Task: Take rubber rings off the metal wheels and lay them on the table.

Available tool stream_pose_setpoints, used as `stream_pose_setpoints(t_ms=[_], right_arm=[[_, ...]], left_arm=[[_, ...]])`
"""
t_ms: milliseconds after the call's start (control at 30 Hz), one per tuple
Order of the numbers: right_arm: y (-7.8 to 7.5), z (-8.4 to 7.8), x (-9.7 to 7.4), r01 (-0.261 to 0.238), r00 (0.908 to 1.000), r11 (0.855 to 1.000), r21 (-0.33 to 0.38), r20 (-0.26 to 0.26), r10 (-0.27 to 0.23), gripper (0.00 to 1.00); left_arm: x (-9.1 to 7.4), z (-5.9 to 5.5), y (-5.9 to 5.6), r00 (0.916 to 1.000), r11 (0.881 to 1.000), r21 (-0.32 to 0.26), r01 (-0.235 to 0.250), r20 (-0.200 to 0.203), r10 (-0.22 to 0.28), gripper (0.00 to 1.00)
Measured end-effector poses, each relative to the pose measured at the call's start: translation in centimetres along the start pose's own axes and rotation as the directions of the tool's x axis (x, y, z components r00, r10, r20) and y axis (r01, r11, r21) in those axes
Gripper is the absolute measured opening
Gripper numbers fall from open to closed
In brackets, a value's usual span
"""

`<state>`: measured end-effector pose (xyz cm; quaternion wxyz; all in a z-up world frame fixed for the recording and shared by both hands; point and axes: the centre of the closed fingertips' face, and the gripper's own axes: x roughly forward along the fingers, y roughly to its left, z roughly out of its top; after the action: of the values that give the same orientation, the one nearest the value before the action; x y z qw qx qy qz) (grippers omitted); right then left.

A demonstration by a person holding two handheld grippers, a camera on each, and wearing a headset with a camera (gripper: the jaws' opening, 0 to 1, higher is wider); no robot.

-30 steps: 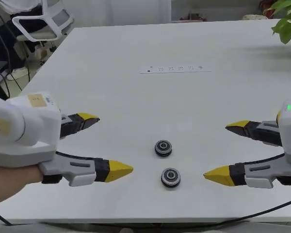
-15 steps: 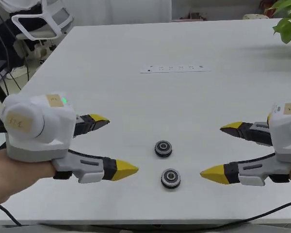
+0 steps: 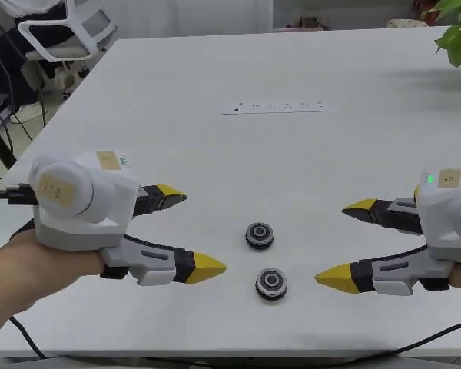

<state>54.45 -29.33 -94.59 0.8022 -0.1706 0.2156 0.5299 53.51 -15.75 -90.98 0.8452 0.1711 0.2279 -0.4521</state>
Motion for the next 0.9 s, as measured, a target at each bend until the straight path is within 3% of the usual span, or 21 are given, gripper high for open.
stream_pose_setpoints(t_ms=[500,900], right_arm=[[0.7,-1.7,1.8,-0.057,0.998,0.997,-0.043,-0.029,0.056,0.57],[1.3,-2.8,2.9,-0.111,0.9933,0.993,-0.05,-0.039,0.109,0.49]], left_arm=[[2.6,-1.0,-1.6,0.9959,0.997,0.004,0.081,-0.04,-0.081,0.66],[4.3,-2.9,-3.0,0.9833,0.988,0.024,0.156,-0.099,-0.153,0.59]])
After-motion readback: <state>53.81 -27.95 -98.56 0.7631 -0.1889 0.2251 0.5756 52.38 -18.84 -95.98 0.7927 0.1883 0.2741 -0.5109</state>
